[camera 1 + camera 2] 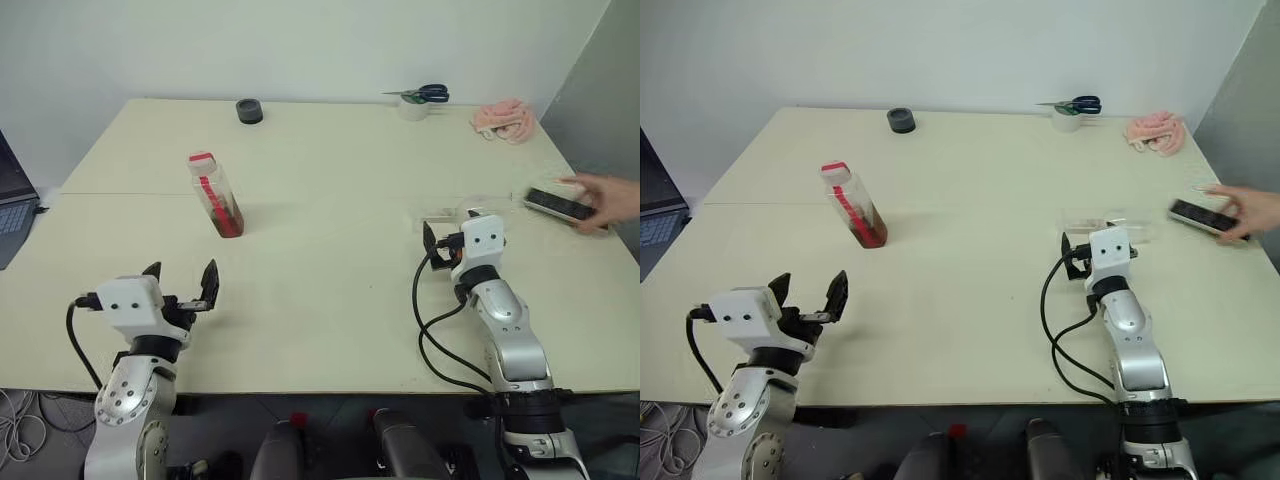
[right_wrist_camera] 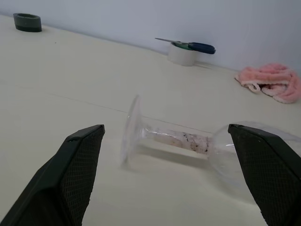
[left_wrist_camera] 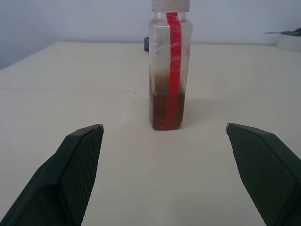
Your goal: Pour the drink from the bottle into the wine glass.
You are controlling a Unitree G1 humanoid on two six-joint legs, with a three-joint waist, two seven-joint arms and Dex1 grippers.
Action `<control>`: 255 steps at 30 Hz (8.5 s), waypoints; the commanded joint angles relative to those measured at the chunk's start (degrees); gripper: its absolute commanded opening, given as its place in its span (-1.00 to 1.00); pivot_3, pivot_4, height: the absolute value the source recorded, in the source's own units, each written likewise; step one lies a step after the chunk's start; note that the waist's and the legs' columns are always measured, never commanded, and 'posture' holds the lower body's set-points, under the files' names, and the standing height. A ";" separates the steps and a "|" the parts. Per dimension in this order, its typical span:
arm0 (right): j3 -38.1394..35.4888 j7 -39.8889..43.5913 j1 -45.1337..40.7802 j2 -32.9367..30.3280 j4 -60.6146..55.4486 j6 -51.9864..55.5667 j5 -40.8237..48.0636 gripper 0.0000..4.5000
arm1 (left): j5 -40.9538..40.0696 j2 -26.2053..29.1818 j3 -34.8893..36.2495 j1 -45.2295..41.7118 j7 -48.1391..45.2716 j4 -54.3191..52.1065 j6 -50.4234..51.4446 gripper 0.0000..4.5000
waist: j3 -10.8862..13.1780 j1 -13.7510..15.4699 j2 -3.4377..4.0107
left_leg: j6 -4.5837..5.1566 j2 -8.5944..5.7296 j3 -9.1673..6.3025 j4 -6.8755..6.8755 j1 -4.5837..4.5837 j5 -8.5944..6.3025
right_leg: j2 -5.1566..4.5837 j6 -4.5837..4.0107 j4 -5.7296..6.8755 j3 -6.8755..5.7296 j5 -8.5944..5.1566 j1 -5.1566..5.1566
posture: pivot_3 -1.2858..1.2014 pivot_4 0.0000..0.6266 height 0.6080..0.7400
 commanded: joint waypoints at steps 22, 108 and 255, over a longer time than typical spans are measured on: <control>10.35 27.03 -18.25 -3.63 -1.26 6.14 11.35 1.00 | 11.19 -3.60 -6.40 -22.64 12.05 10.51 5.52 0.99 | 0.00 0.10 -0.01 | 0.00 0.01 -0.21 0.07 0.01 0.00 | 0.08 0.01 0.00 -0.21 0.02 0.13 | 0.03 -0.52 1.00; 10.70 28.84 -40.80 0.21 0.28 36.67 23.73 1.00 | -6.02 12.58 -14.58 -35.18 -24.25 13.28 12.24 -0.11 | 0.02 0.03 0.01 | -0.01 -0.05 -0.44 0.10 -0.04 0.00 | -0.02 -0.03 0.03 -0.44 0.04 0.15 | 0.03 -0.52 1.00; 7.45 20.76 -27.15 -6.26 -15.54 37.96 27.40 1.00 | -11.61 15.38 -20.66 -38.99 -42.82 15.20 11.56 -0.15 | 0.12 -1.22 0.11 | 0.01 0.06 -0.35 0.11 -0.26 0.00 | 0.15 -0.07 0.05 -0.28 0.01 -0.13 | 0.03 -0.52 1.00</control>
